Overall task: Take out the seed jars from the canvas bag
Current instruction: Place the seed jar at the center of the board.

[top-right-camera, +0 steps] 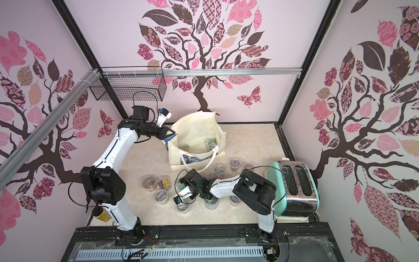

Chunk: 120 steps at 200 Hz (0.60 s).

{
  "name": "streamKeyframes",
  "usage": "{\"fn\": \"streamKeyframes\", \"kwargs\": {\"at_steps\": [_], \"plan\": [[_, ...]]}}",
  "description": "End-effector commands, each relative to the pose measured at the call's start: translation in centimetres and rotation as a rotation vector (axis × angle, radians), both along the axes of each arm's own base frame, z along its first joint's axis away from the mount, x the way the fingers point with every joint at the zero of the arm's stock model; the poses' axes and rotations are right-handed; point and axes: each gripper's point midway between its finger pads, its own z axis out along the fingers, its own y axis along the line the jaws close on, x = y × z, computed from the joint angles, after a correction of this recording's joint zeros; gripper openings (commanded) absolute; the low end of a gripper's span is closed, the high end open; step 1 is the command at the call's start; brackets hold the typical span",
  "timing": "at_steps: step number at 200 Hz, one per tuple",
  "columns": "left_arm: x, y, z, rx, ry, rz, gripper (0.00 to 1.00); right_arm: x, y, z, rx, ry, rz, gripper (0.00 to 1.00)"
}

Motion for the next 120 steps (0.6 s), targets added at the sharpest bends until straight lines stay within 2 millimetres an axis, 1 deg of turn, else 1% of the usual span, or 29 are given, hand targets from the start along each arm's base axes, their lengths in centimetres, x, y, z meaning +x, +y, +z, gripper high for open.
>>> {"fn": "streamKeyframes", "kwargs": {"at_steps": [1, 19, 40, 52, 58, 76, 97, 120], "plan": [[-0.1, 0.2, 0.8, 0.002, -0.041, -0.006, 0.00, -0.6, -1.1, 1.0, -0.016, 0.013, -0.004, 0.85], [0.0, 0.2, 0.9, 0.004, -0.038, -0.005, 0.00, -0.9, -1.5, 1.9, -0.011, 0.009, 0.000, 0.87], [-0.1, 0.3, 1.0, 0.007, -0.045, -0.004, 0.00, -2.0, -2.0, 2.7, -0.007, 0.019, 0.031, 0.89], [0.0, 0.3, 0.9, 0.006, -0.044, -0.004, 0.00, -2.4, -2.3, 3.3, -0.003, 0.011, 0.039, 0.94], [-0.1, 0.3, 0.9, 0.008, -0.045, -0.005, 0.00, -2.6, -2.4, 3.7, 0.004, 0.007, 0.037, 0.94], [-0.2, 0.4, 0.8, 0.020, -0.041, -0.007, 0.00, -3.0, -2.6, 5.2, 0.027, 0.000, 0.036, 0.96], [-0.6, 0.3, 1.0, 0.026, -0.045, -0.023, 0.00, -3.7, -2.8, 7.6, 0.062, 0.015, 0.048, 0.99], [-1.2, 0.2, 1.4, 0.025, -0.047, -0.043, 0.00, -4.1, -3.3, 9.7, 0.081, -0.008, 0.064, 0.99]]}}
